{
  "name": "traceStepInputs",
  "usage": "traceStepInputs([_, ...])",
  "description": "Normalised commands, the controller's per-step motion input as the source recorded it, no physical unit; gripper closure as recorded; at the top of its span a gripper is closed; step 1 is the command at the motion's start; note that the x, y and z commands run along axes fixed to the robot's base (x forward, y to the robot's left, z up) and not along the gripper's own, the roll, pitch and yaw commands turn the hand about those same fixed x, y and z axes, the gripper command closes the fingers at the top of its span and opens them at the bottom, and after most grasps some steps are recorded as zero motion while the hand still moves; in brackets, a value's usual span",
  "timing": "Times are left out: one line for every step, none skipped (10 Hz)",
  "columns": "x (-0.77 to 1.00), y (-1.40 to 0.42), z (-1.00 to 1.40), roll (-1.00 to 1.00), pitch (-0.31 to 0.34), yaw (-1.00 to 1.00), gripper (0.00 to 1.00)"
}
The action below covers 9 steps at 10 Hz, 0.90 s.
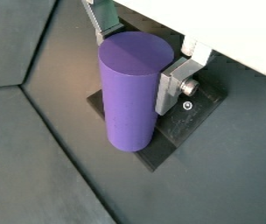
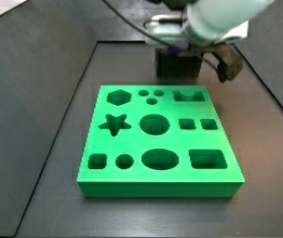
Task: Pick up the round object. Move up. Place the round object on the fixture. Regrasp the round object. Move to above the board. Insert the round object.
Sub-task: Move to above the board.
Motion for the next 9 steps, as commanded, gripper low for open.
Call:
traceStepInputs([-0.17, 0.01, 1.00, -0.25, -0.202, 0.00, 1.00])
traceStepInputs([-0.17, 0.01, 1.00, -0.21, -0.206, -0.02, 1.00])
traceStepInputs([-0.16, 0.01, 1.00, -0.15, -0.186, -0.08, 1.00])
traceStepInputs([-0.16, 0.02, 1.00, -0.14, -0.172, -0.10, 1.00])
traceStepInputs([-0.16, 0.02, 1.00, -0.13, -0.129, -0.13, 1.00])
traceStepInputs([-0.16, 0.02, 1.00, -0.13, -0.103, -0.14, 1.00])
traceStepInputs([-0.16, 0.02, 1.00, -0.14, -0.071, -0.14, 1.00])
traceStepInputs([-0.16, 0.02, 1.00, -0.14, -0.057, -0.13, 1.00])
traceStepInputs([-0.16, 0.02, 1.00, -0.14, -0.031, -0.12, 1.00])
